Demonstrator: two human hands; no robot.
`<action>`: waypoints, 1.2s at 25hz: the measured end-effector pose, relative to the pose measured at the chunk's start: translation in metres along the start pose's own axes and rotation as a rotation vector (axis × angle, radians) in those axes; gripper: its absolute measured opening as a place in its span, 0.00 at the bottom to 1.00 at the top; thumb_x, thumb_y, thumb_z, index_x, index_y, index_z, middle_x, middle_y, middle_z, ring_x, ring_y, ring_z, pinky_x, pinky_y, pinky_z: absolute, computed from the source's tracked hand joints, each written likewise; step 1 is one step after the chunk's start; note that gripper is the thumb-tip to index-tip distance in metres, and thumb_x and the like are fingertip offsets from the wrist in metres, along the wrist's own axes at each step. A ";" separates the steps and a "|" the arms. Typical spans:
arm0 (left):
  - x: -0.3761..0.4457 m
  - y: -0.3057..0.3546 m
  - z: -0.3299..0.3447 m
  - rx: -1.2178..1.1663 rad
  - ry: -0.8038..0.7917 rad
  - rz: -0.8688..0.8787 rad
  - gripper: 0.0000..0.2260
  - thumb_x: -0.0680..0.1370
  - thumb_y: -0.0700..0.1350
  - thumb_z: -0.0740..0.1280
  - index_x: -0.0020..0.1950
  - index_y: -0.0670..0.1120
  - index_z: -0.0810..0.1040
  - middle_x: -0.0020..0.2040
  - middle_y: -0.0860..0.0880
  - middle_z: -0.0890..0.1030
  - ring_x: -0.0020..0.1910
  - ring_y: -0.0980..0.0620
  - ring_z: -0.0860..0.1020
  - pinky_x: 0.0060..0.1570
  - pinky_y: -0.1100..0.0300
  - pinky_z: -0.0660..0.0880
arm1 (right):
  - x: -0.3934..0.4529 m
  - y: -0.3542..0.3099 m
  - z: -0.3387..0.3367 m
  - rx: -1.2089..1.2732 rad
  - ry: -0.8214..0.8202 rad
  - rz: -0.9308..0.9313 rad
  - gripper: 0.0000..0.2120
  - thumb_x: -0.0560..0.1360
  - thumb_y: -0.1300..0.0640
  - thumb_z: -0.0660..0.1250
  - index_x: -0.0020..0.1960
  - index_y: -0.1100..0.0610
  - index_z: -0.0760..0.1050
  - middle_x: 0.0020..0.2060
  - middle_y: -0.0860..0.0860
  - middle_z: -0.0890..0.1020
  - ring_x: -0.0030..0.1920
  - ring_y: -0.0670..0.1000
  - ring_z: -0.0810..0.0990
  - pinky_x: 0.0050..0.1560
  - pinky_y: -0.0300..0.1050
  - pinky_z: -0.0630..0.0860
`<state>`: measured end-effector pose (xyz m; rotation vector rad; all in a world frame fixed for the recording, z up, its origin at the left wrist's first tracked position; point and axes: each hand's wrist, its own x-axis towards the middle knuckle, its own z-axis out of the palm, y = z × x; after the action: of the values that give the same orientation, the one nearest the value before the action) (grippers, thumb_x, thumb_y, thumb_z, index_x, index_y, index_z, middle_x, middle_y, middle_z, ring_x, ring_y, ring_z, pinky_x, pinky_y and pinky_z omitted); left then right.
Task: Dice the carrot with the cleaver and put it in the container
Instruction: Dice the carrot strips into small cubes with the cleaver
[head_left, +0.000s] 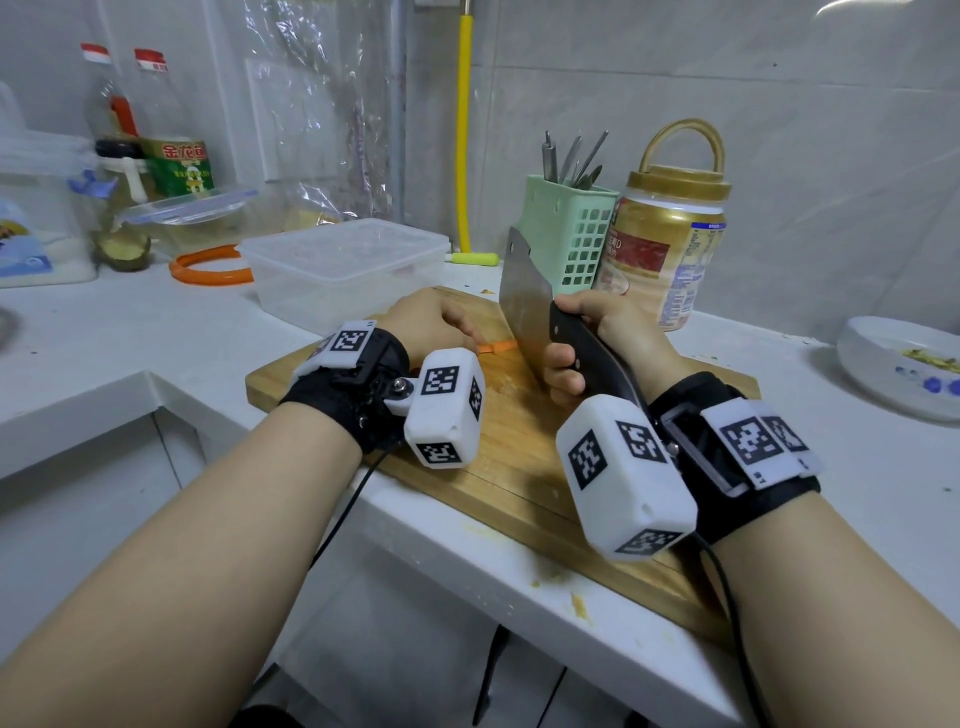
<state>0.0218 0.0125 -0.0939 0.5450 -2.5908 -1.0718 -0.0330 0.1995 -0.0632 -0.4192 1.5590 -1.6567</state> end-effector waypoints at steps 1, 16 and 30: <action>0.000 0.000 0.000 0.000 -0.003 0.001 0.03 0.74 0.40 0.72 0.45 0.46 0.85 0.45 0.50 0.83 0.49 0.52 0.78 0.55 0.57 0.74 | 0.001 -0.002 0.000 0.012 0.003 0.012 0.11 0.79 0.50 0.56 0.45 0.57 0.61 0.22 0.52 0.68 0.17 0.51 0.65 0.24 0.35 0.62; 0.002 -0.002 0.001 -0.003 -0.015 0.046 0.03 0.73 0.41 0.73 0.43 0.49 0.85 0.41 0.52 0.82 0.47 0.53 0.78 0.54 0.57 0.74 | 0.002 0.001 -0.003 0.148 -0.068 -0.067 0.15 0.80 0.49 0.53 0.39 0.57 0.62 0.21 0.50 0.66 0.18 0.49 0.64 0.31 0.43 0.56; -0.001 0.001 0.001 0.001 -0.016 0.034 0.02 0.74 0.42 0.73 0.45 0.48 0.85 0.41 0.52 0.81 0.47 0.52 0.78 0.56 0.55 0.74 | 0.004 0.002 0.002 0.047 -0.042 -0.031 0.13 0.81 0.48 0.55 0.46 0.58 0.63 0.22 0.51 0.68 0.18 0.50 0.66 0.27 0.41 0.60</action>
<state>0.0217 0.0139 -0.0945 0.4925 -2.6047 -1.0678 -0.0339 0.1952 -0.0657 -0.4526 1.4867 -1.6945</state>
